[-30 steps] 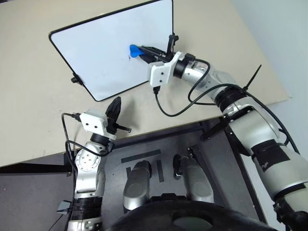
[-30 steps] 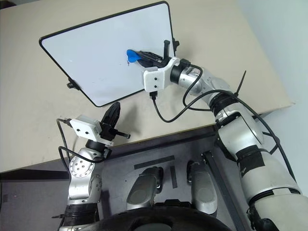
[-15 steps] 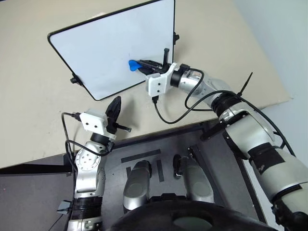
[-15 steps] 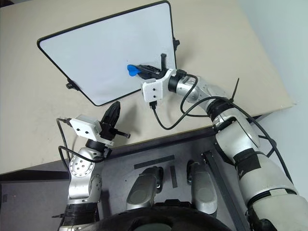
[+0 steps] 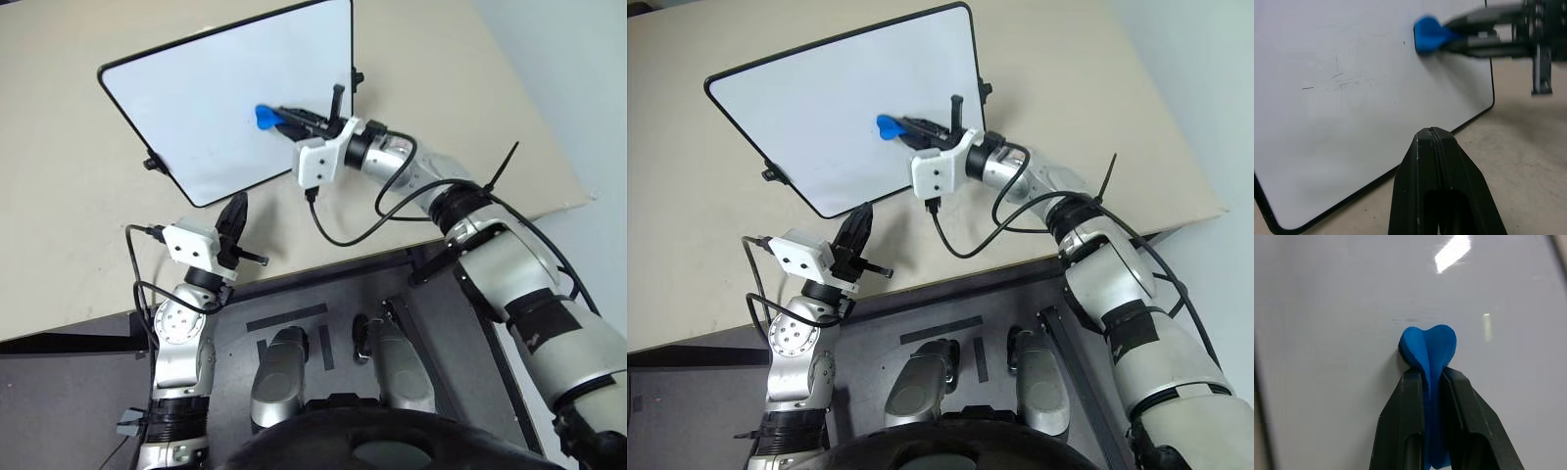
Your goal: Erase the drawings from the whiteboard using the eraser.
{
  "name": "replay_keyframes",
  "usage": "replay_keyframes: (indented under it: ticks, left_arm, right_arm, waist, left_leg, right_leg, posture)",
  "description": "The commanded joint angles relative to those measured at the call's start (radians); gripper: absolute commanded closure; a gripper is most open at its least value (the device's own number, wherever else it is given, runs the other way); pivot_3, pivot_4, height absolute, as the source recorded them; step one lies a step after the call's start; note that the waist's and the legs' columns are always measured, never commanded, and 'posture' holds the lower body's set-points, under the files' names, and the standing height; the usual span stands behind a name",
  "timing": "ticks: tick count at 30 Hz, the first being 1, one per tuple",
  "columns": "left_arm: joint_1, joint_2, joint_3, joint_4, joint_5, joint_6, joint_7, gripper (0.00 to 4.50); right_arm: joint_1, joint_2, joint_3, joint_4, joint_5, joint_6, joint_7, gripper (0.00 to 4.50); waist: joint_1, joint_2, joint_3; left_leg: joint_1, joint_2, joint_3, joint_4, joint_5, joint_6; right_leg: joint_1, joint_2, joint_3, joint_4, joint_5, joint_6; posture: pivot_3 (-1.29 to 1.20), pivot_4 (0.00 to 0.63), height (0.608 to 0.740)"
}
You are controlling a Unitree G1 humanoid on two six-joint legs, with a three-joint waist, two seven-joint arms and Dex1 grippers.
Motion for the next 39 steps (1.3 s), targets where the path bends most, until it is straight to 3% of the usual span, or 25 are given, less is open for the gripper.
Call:
replay_keyframes:
  ticks: [1,13,23,33,36,39]
  left_arm:
    - [-0.005,-0.003,-0.009,-0.017,0.000,-0.010,-0.002,4.50]
    - [0.000,-0.001,-0.008,-0.013,-0.004,-0.015,0.001,4.50]
    - [0.013,-0.004,-0.006,-0.019,-0.003,-0.023,0.005,4.50]
    - [0.025,0.000,-0.004,-0.032,-0.003,-0.017,0.006,4.50]
    - [0.025,0.005,0.002,-0.035,-0.006,-0.017,0.004,4.50]
    - [0.020,0.013,0.014,-0.032,-0.010,-0.016,0.004,4.50]
  right_arm:
    - [0.000,0.004,0.009,-0.014,0.003,0.003,0.024,4.25]
    - [-0.073,0.009,-0.034,-0.076,0.027,-0.018,-0.035,4.25]
    - [-0.007,0.042,0.033,-0.046,-0.031,-0.001,-0.012,4.25]
    - [-0.019,0.016,-0.019,-0.039,-0.005,0.075,-0.080,4.25]
    - [0.008,-0.004,-0.032,-0.066,0.043,0.050,-0.001,4.25]
    - [0.092,-0.065,-0.050,-0.167,0.164,0.022,0.191,4.25]
  waist:
    - [0.000,0.000,0.000]
    - [-0.001,0.001,0.001]
    - [0.002,0.001,0.001]
    - [0.006,0.001,0.001]
    - [0.007,0.001,0.001]
    - [0.011,0.001,0.001]
  left_leg:
    - [0.000,0.000,0.000,0.000,0.000,0.000]
    - [0.000,0.000,0.001,0.000,-0.001,-0.001]
    - [-0.001,0.001,0.002,0.000,0.000,-0.001]
    - [-0.001,0.001,0.003,0.000,-0.001,-0.001]
    - [-0.001,0.002,0.003,0.000,-0.001,-0.001]
    - [-0.001,0.004,0.005,0.000,-0.001,-0.001]
  right_leg:
    - [0.000,0.000,0.000,0.000,0.000,0.000]
    - [0.000,0.000,0.000,-0.001,0.000,0.000]
    - [0.000,0.000,0.000,-0.001,-0.002,0.002]
    - [0.000,0.000,0.000,-0.001,-0.001,0.001]
    - [0.000,0.000,0.000,-0.001,0.001,-0.001]
    - [0.001,0.000,0.000,-0.001,0.002,-0.001]
  posture:
    - [0.00,0.150,0.740]
    - [0.00,0.150,0.740]
    - [0.00,0.150,0.740]
    - [0.00,0.150,0.740]
    - [0.00,0.150,0.740]
    - [0.00,0.150,0.740]
